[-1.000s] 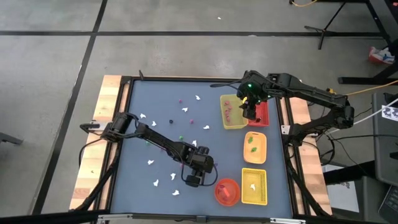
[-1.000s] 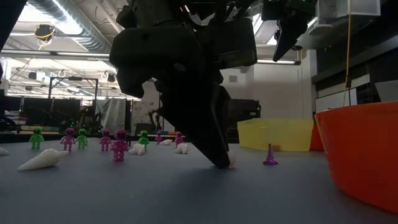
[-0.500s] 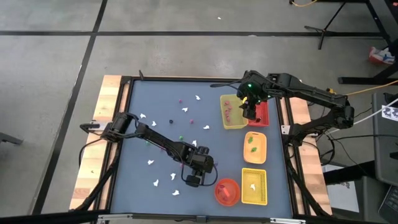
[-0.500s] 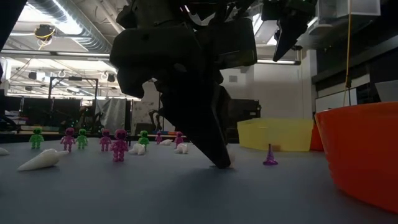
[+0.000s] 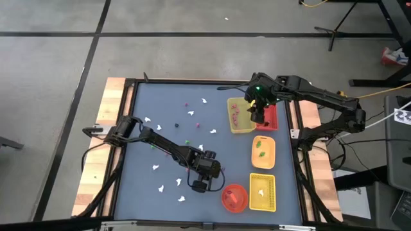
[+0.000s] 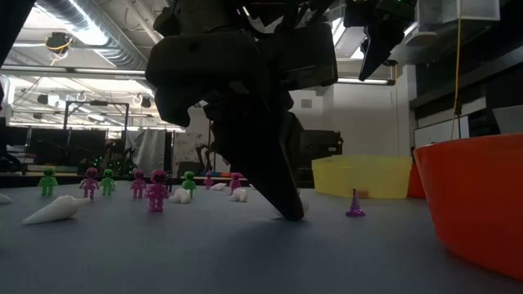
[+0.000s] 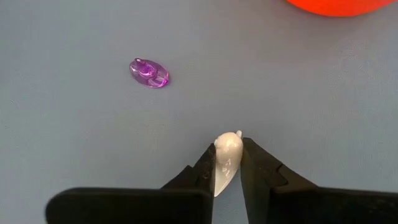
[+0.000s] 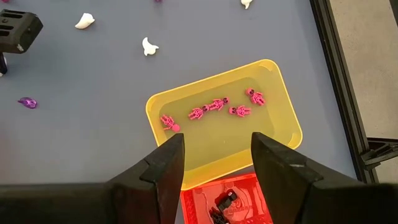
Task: Sort Halloween decoration
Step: Put the white ghost toy into the yellow box
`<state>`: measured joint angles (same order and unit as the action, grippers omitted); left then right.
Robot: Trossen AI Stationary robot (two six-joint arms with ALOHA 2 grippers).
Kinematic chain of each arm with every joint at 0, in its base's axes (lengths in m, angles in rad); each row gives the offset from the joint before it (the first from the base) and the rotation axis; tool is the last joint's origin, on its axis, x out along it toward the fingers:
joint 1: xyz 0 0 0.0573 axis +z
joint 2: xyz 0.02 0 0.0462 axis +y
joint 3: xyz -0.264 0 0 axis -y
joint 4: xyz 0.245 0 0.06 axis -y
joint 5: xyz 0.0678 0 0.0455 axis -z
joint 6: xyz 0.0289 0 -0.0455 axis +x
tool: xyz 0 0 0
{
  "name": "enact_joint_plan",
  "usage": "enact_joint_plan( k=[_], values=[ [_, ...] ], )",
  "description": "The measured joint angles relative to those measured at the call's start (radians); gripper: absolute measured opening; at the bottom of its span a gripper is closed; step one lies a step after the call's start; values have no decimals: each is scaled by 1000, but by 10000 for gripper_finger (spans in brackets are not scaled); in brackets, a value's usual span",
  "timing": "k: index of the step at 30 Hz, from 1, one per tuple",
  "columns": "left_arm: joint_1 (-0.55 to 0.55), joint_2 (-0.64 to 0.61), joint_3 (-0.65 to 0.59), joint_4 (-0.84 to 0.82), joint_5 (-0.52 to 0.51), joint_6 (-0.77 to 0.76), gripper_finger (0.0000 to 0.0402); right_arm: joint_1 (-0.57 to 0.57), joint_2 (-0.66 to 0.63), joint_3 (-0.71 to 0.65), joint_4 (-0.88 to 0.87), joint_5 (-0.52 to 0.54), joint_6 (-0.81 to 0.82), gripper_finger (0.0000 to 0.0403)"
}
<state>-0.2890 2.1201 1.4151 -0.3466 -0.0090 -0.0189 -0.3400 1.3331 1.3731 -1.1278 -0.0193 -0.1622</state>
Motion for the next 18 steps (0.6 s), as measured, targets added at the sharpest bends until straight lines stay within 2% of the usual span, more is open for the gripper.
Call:
enact_joint_plan(
  k=[9,18],
  values=[
    [0,0,10,-5,1,-29,32,-1,-5,0,-38,0,0,184],
    [-1,0,120,-9,2,-31,33,0,-69,0,-93,0,0,184]
  ],
)
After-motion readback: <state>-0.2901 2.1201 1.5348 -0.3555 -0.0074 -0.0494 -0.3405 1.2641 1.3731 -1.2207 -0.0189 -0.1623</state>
